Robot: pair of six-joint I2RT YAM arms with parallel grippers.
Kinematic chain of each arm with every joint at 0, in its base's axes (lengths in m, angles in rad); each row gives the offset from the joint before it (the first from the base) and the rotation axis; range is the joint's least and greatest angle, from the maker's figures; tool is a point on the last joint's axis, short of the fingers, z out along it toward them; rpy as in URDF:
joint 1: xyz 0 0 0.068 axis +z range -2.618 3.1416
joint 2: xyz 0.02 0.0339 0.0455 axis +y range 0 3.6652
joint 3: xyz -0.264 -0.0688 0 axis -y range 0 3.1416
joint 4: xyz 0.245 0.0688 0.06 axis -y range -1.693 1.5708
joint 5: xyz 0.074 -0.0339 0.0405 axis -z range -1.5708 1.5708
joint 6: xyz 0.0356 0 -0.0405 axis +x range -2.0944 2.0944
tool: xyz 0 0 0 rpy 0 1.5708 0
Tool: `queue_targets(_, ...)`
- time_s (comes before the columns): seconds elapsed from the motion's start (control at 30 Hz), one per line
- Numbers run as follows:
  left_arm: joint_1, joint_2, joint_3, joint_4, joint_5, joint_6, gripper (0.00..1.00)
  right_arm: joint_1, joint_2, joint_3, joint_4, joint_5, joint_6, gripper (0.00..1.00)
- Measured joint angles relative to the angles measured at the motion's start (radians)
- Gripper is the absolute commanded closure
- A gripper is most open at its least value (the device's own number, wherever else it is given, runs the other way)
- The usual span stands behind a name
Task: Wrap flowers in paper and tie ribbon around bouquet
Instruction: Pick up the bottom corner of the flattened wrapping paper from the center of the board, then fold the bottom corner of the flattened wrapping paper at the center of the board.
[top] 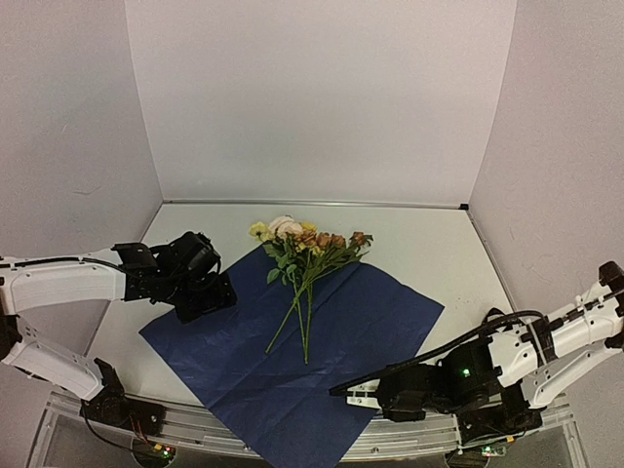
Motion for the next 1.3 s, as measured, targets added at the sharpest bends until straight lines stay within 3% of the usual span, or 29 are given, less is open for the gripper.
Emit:
queue_targets(0.27,0.0,0.001,-0.003,0.007,0.002,-0.009,0.18,0.004,-0.021,-0.183,0.125,0.051,-0.094,0.42)
queue_targets(0.63,0.015,0.046,-0.003,0.023,0.011,-0.004,0.18,0.061,0.054,-0.201,0.308,0.13,-0.193,0.43)
queue_targets(0.73,0.02,0.06,-0.002,0.028,0.018,0.001,0.18,0.079,0.082,-0.2,0.358,0.161,-0.214,0.5)
queue_targets(0.87,0.025,0.075,0.003,0.029,0.025,0.014,0.18,0.085,0.101,-0.199,0.378,0.163,-0.224,0.82)
queue_targets(0.97,0.026,0.084,0.012,0.029,0.029,0.021,0.19,0.085,0.104,-0.193,0.376,0.164,-0.23,0.99)
queue_targets(1.13,0.027,0.087,0.031,0.028,0.035,0.043,0.19,0.073,0.104,-0.135,0.33,0.161,-0.216,1.0)
queue_targets(1.3,0.027,0.087,0.068,0.028,0.041,0.09,0.19,0.0,0.081,-0.022,0.17,0.085,-0.129,1.0)
